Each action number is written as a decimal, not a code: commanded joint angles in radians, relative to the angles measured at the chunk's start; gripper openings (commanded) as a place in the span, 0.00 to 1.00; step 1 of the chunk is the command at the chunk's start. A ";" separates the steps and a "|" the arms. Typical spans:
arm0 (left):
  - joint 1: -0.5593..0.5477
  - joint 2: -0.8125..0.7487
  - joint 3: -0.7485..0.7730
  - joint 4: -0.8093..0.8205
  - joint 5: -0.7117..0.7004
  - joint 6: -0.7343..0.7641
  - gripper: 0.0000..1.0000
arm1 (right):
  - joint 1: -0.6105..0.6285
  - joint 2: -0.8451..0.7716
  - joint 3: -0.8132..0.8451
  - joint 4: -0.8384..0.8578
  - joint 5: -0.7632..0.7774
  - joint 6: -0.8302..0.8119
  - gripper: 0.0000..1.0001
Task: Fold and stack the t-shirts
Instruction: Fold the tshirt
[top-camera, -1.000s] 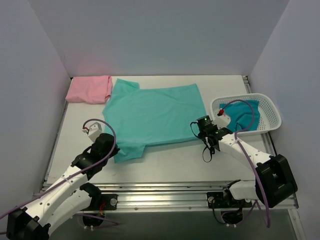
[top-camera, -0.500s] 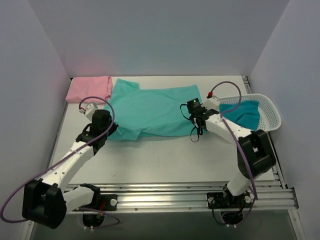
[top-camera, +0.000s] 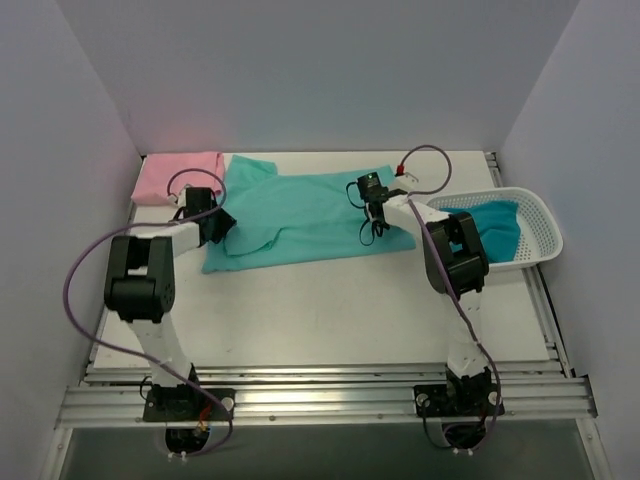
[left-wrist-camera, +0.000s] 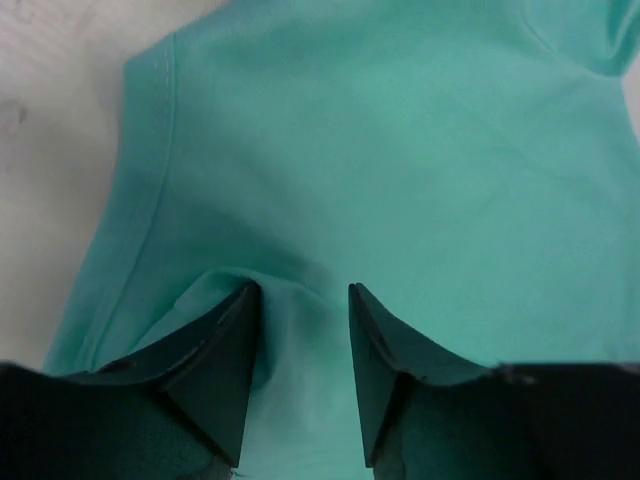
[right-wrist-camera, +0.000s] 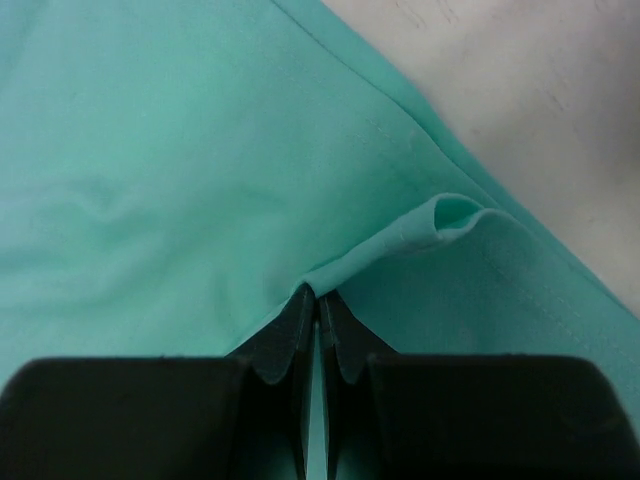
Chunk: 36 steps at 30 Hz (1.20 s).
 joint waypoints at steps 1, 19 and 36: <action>0.055 0.186 0.145 0.102 0.212 0.040 0.54 | -0.028 0.066 0.098 -0.128 0.016 -0.016 0.01; 0.119 -0.174 0.054 0.108 0.254 0.029 0.85 | 0.134 -0.299 -0.037 0.134 -0.060 -0.217 0.85; 0.138 -0.449 -0.181 0.111 0.194 0.041 0.85 | 0.392 0.150 0.376 0.244 -0.330 -0.214 0.82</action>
